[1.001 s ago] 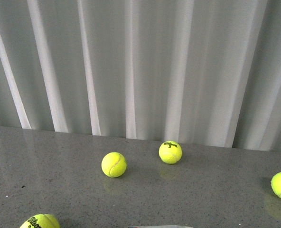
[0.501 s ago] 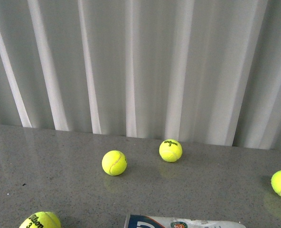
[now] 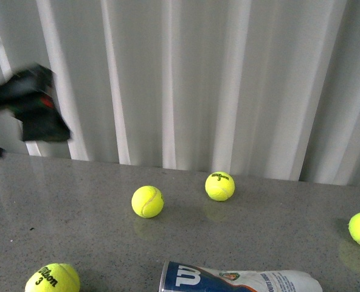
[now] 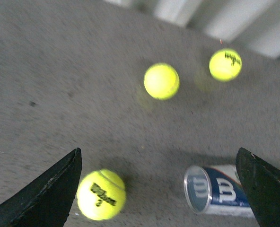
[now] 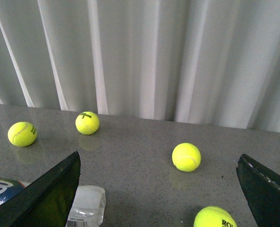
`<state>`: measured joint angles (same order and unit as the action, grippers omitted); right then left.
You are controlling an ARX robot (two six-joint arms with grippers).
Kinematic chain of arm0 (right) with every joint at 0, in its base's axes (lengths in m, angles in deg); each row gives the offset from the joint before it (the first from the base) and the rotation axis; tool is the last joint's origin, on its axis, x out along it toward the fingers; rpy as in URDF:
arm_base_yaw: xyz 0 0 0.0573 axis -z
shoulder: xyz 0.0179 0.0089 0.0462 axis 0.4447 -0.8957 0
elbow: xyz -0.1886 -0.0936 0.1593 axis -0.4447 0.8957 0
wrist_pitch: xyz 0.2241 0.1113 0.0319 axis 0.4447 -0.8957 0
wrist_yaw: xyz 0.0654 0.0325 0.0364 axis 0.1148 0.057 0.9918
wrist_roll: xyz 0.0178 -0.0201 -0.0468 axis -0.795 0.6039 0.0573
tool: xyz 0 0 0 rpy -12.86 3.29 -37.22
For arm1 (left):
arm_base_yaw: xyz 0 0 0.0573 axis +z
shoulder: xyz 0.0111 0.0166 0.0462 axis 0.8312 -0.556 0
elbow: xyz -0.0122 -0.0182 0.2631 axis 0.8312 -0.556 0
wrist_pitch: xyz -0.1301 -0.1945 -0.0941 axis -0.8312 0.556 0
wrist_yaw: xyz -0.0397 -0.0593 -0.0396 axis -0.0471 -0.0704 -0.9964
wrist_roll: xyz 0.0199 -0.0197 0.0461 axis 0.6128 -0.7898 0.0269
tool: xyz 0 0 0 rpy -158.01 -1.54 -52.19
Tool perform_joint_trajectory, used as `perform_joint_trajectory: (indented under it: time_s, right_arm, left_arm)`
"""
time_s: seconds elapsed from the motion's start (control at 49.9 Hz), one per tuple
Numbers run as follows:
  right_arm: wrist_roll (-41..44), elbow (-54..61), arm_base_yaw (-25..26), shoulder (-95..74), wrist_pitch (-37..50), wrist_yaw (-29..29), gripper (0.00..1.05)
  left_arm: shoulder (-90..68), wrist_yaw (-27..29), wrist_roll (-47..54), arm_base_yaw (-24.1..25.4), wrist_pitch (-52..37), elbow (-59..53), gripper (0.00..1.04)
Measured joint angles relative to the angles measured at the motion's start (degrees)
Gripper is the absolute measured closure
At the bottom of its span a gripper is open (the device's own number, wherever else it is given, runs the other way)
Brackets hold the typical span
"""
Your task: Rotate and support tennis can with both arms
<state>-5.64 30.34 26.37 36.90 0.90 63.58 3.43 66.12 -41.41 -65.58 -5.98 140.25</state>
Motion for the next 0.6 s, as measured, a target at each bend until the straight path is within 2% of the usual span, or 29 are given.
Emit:
perform_joint_trajectory:
  time_s: [0.2, 0.26, 0.4, 0.601]
  right_arm:
    - [0.0, 0.0, 0.0, 0.0, 0.0, 0.0, 0.07]
    - [0.0, 0.0, 0.0, 0.0, 0.0, 0.0, 0.07]
    - [0.0, 0.0, 0.0, 0.0, 0.0, 0.0, 0.07]
    - [0.0, 0.0, 0.0, 0.0, 0.0, 0.0, 0.07]
  left_arm:
    - [-16.1, -11.3, -6.5, -9.0, -1.4, 5.0, 0.07]
    - [-19.1, -12.5, -7.6, -11.0, -2.0, 5.0, 0.07]
    - [-25.8, -12.8, -10.2, -13.3, -5.5, 5.0, 0.07]
    - [-33.0, -10.4, -11.5, -13.9, -7.1, 6.4, 0.07]
